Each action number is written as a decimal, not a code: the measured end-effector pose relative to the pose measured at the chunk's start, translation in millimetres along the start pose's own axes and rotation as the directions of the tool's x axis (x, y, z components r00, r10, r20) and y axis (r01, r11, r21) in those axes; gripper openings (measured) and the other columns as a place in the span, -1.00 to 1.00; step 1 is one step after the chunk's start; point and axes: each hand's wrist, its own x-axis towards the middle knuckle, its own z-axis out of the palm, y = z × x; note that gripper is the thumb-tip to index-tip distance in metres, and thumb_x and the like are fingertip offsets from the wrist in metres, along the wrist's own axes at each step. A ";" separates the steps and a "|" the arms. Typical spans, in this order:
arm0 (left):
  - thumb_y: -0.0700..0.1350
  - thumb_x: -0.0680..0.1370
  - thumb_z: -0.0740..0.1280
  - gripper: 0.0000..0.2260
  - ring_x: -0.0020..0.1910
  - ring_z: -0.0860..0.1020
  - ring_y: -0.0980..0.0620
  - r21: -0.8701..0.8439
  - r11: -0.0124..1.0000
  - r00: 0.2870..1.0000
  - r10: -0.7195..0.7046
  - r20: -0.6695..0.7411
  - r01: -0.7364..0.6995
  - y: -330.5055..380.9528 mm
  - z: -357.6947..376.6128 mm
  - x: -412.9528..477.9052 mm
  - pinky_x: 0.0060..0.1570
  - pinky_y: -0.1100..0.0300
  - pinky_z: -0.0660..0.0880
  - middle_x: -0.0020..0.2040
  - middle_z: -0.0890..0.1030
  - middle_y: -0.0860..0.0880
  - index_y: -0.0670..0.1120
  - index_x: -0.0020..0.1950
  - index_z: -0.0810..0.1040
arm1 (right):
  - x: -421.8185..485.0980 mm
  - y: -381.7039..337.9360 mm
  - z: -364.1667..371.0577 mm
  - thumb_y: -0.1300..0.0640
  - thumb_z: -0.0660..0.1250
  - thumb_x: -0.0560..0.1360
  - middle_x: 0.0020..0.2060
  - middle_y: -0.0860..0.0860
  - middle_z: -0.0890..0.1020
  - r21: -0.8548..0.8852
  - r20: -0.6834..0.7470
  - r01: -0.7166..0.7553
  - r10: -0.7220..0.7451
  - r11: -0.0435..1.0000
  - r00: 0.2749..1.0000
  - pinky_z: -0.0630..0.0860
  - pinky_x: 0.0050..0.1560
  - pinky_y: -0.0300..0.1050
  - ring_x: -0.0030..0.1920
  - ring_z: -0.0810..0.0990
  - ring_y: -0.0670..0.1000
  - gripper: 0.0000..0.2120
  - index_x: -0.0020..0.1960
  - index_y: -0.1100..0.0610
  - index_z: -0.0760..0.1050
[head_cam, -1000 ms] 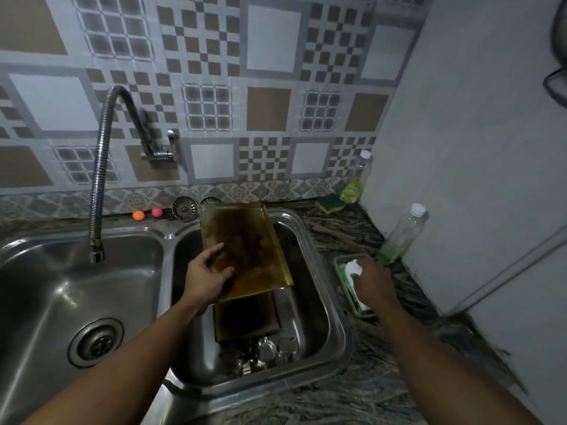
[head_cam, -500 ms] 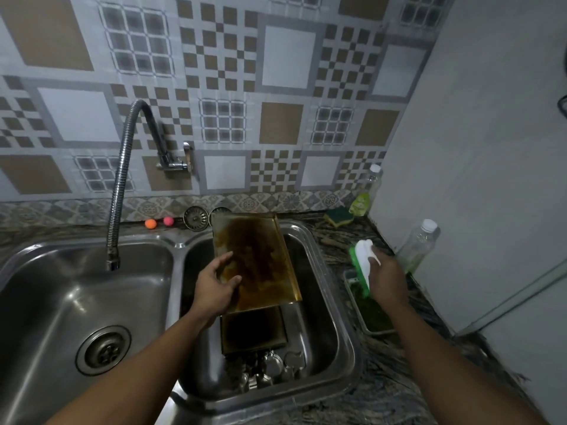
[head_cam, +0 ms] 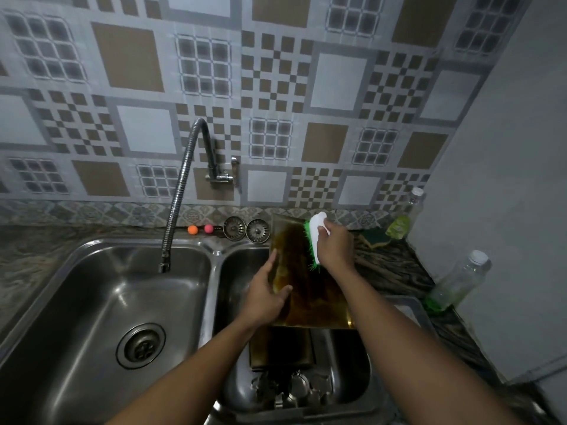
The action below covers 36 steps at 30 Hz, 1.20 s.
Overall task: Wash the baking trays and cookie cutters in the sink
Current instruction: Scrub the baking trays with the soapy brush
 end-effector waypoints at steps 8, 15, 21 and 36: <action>0.06 0.28 0.55 -0.05 0.37 0.45 0.16 -0.071 0.997 0.999 0.041 -0.021 -0.043 2.2 4.5 1.4 0.38 -0.02 0.42 0.42 0.46 0.08 0.13 0.58 0.14 | -16.7 -30.1 26.9 0.08 0.22 0.62 0.32 0.06 0.54 -0.007 0.175 0.151 -0.147 0.989 0.973 0.43 0.19 -0.14 0.27 0.53 0.09 -0.64 0.39 0.10 0.46; 0.12 0.06 0.70 0.20 0.40 0.41 0.14 -0.032 0.997 0.998 0.068 -0.005 -0.069 1.9 -7.9 -6.7 0.40 0.00 0.40 0.43 0.43 0.10 0.15 0.57 0.13 | 5.4 -2.5 -11.9 0.12 0.21 0.64 0.31 0.11 0.55 -0.083 0.027 0.011 -0.009 0.996 1.000 0.39 0.01 -0.18 0.21 0.55 0.13 -0.66 0.39 0.14 0.46; 0.19 -0.12 0.71 0.37 0.39 0.41 0.16 0.010 0.995 0.994 0.104 0.022 -0.104 14.7 -3.4 -1.1 0.39 0.04 0.41 0.43 0.43 0.07 0.11 0.58 0.10 | -15.7 -34.4 9.0 0.13 0.22 0.63 0.33 0.05 0.53 0.029 0.084 0.095 -0.097 0.995 0.992 0.36 0.09 -0.24 0.26 0.53 0.08 -0.66 0.39 0.14 0.45; 0.17 -0.14 0.73 0.38 0.41 0.41 0.14 -0.024 0.991 0.991 0.131 -0.023 -0.131 17.9 -14.7 -2.1 0.39 -0.03 0.41 0.41 0.46 0.04 0.12 0.58 0.12 | -33.0 -26.7 8.7 0.14 0.28 0.60 0.29 0.07 0.57 0.144 0.085 0.051 -0.064 0.988 0.994 0.46 0.11 -0.20 0.22 0.56 0.05 -0.68 0.34 0.15 0.51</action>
